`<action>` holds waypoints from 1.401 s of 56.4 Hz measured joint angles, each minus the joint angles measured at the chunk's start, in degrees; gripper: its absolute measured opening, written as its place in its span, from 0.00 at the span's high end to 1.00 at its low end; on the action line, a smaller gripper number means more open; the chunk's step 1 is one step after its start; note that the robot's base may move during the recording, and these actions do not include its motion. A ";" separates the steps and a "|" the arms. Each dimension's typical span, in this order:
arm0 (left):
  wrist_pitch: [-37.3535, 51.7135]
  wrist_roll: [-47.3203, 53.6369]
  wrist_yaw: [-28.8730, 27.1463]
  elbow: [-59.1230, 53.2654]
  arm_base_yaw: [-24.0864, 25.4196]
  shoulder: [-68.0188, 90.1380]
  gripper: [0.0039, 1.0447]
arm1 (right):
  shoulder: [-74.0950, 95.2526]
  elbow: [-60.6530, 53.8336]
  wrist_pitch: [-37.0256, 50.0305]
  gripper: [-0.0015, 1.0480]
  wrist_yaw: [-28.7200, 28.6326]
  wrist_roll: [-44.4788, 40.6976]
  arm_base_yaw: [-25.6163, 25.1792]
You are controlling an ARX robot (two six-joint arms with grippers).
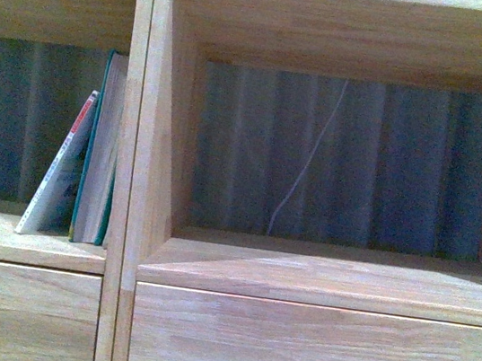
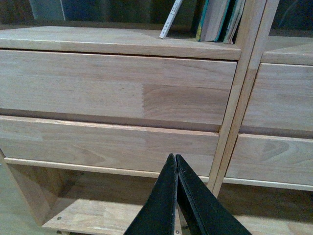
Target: Organize books on shelf
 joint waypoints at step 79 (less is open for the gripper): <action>-20.44 0.04 -0.04 -4.96 -0.02 -25.88 0.98 | -16.68 -6.36 -9.40 0.97 0.04 -0.04 0.00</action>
